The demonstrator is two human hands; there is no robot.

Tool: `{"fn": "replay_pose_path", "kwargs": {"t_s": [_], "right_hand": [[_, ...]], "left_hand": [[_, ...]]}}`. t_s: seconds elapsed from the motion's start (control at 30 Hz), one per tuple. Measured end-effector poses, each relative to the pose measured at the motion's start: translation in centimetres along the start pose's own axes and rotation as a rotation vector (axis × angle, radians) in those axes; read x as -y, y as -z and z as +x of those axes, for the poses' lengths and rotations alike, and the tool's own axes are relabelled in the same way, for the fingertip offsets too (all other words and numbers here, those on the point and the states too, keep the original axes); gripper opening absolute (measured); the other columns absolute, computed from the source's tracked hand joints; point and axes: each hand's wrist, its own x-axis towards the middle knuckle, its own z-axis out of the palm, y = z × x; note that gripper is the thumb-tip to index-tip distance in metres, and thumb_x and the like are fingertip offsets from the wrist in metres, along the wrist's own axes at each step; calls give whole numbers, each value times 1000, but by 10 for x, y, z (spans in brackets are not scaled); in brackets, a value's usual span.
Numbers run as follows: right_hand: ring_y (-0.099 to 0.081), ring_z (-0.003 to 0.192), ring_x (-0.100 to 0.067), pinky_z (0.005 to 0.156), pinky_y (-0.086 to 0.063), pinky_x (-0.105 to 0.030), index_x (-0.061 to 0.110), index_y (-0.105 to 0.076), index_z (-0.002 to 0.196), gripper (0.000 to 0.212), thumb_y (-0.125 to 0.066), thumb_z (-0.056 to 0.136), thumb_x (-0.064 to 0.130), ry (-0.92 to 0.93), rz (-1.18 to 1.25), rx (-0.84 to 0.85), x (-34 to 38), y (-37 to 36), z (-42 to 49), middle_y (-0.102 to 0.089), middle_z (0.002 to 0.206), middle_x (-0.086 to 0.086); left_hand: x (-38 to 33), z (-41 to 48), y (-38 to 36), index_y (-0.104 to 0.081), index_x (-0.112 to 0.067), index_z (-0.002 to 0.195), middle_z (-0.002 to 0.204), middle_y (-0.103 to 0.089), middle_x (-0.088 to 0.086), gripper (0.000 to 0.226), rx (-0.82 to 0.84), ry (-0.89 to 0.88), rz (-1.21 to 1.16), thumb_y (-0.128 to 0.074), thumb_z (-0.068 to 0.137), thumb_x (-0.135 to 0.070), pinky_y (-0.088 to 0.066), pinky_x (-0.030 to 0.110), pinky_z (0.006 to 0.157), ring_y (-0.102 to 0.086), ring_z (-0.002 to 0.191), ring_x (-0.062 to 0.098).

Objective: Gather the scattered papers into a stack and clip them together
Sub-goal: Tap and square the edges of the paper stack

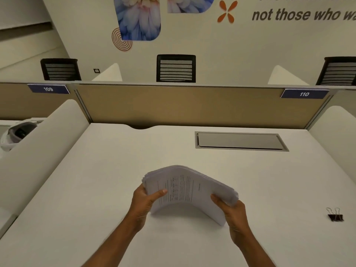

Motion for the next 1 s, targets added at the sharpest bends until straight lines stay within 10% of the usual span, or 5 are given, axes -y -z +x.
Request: {"fn": "replay_pose_path", "kwargs": {"t_s": [1.0], "right_hand": [[-71,105,-23,85,-58,-35,22,-71,119,44,-86,78,15,18,-12,87,1,12,12,-80,106,2]], "left_hand": [[-4,-4,-18,-69,-28,108,104,-75,-2,31,1,10,36,-77,86,-9,-51,28,78,-66,101,16]]}}
